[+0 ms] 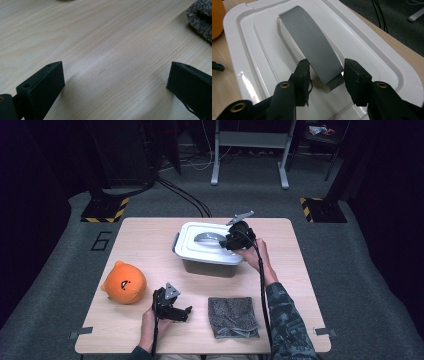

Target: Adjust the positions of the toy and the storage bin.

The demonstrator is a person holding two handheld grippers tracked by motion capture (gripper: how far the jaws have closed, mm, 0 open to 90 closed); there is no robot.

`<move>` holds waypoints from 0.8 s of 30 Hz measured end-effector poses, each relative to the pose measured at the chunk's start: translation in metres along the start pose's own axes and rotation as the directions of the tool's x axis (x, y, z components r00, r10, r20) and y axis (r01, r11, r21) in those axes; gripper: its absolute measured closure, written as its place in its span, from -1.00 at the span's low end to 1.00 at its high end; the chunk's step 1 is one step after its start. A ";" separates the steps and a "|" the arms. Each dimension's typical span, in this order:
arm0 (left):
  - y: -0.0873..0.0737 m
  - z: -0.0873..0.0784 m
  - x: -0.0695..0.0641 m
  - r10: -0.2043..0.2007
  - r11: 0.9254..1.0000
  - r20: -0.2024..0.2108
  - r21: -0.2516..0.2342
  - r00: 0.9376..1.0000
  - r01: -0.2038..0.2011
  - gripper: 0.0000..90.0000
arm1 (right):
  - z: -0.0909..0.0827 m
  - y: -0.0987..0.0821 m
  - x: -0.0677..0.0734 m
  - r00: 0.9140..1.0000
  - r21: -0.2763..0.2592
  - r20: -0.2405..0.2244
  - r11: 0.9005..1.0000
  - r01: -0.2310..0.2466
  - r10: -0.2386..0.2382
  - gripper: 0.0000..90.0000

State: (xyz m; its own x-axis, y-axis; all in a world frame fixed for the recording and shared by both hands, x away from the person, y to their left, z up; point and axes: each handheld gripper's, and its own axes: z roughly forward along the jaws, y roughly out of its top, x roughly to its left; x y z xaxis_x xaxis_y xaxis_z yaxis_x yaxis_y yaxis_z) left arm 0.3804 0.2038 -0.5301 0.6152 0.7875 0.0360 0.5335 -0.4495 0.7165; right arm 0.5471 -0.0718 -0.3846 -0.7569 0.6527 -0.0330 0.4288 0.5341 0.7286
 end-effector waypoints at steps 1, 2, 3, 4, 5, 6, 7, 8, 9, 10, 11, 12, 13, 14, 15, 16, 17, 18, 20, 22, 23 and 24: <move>0.000 0.000 0.000 0.000 1.000 0.000 0.000 1.000 0.000 -0.98 | 0.000 -0.001 0.000 1.000 -0.006 0.001 1.000 0.016 -0.016 0.29; 0.000 0.000 0.001 0.004 1.000 0.002 0.005 1.000 -0.004 -0.98 | 0.000 -0.001 0.000 1.000 -0.006 0.001 1.000 0.016 -0.016 0.29; 0.000 0.000 0.000 0.003 1.000 0.002 0.005 1.000 -0.003 -0.98 | 0.000 -0.002 0.001 1.000 -0.007 0.008 1.000 0.024 -0.024 0.30; 0.000 0.000 0.000 0.003 1.000 0.001 0.005 1.000 -0.003 -0.98 | -0.001 -0.003 0.002 0.999 -0.006 0.012 1.000 0.031 -0.031 0.31; 0.000 0.000 0.000 0.003 1.000 0.001 0.005 1.000 -0.003 -0.99 | -0.002 -0.003 0.003 1.000 -0.007 0.016 1.000 0.025 -0.025 0.31; 0.000 0.000 0.000 0.003 1.000 0.001 0.005 1.000 -0.003 -0.99 | -0.002 -0.003 0.003 1.000 -0.007 0.016 1.000 0.025 -0.025 0.31; 0.000 0.000 0.001 0.003 1.000 0.002 0.005 1.000 -0.003 -0.99 | -0.002 -0.004 0.003 1.000 -0.010 0.016 1.000 0.023 -0.023 0.31; 0.000 0.000 0.000 0.003 1.000 0.001 0.005 1.000 -0.003 -0.99 | -0.002 -0.005 0.003 0.999 -0.012 0.019 0.999 0.032 -0.032 0.32; 0.000 0.000 0.000 0.004 1.000 0.001 0.005 1.000 -0.004 -0.99 | -0.003 -0.006 0.005 0.999 -0.016 0.026 1.000 0.025 -0.025 0.32; 0.000 0.000 0.000 0.004 1.000 0.001 0.005 1.000 -0.004 -0.99 | -0.004 -0.007 0.006 0.999 -0.019 0.032 0.999 0.026 -0.025 0.33; 0.000 0.000 0.000 0.000 1.000 0.000 0.001 1.000 0.000 -0.99 | -0.006 -0.009 0.007 0.999 -0.025 0.042 0.999 0.032 -0.031 0.34; 0.000 0.000 0.000 0.000 1.000 0.000 0.001 1.000 0.000 -0.99 | -0.006 -0.009 0.007 0.999 -0.025 0.042 0.999 0.032 -0.031 0.34; 0.000 0.000 0.000 -0.006 1.000 0.000 -0.005 1.000 0.006 -0.99 | -0.008 -0.012 0.007 0.999 -0.024 0.046 0.999 0.028 -0.027 0.34; 0.000 0.000 0.000 -0.006 1.000 0.000 -0.005 1.000 0.006 -0.99 | -0.008 -0.012 0.007 0.999 -0.024 0.046 0.999 0.028 -0.027 0.34; 0.000 0.000 0.000 -0.006 1.000 0.000 -0.004 1.000 0.006 -0.99 | -0.010 -0.013 0.007 0.998 -0.021 0.051 0.999 0.027 -0.026 0.34; 0.000 0.000 0.000 -0.006 1.000 0.000 -0.005 1.000 0.006 -0.99 | -0.012 -0.016 0.008 0.998 -0.032 0.061 0.999 0.011 -0.009 0.34; 0.000 0.000 0.000 -0.006 1.000 0.000 -0.005 1.000 0.006 -0.99 | -0.012 -0.016 0.008 0.998 -0.032 0.061 0.999 0.011 -0.009 0.34; 0.000 0.000 0.000 -0.007 1.000 0.000 -0.005 1.000 0.007 -0.99 | -0.015 -0.019 0.008 0.997 -0.022 0.075 1.000 0.013 -0.011 0.34; 0.000 0.000 0.000 -0.006 1.000 0.000 -0.005 1.000 0.006 -0.99 | -0.017 -0.020 0.010 0.996 -0.022 0.084 1.000 -0.018 0.020 0.34; 0.000 0.000 0.000 -0.006 1.000 0.000 -0.004 1.000 0.006 -0.99 | -0.021 -0.022 0.011 0.994 -0.011 0.104 0.999 -0.030 0.031 0.34; 0.000 0.000 0.000 -0.007 1.000 0.001 -0.004 1.000 0.007 -0.99 | -0.023 -0.023 0.010 0.994 -0.011 0.103 1.000 -0.021 0.022 0.32; 0.000 0.000 0.000 -0.007 1.000 0.001 -0.004 1.000 0.007 -0.99 | -0.023 -0.023 0.010 0.995 -0.014 0.098 1.000 -0.011 0.013 0.24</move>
State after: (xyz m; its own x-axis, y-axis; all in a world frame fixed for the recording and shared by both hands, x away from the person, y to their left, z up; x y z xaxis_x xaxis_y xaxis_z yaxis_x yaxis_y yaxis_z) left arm 0.3805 0.2034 -0.5304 0.6118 0.7904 0.0305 0.5352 -0.4421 0.7198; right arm 0.5186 -0.0900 -0.3861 -0.6994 0.7090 -0.0908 0.4304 0.5191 0.7384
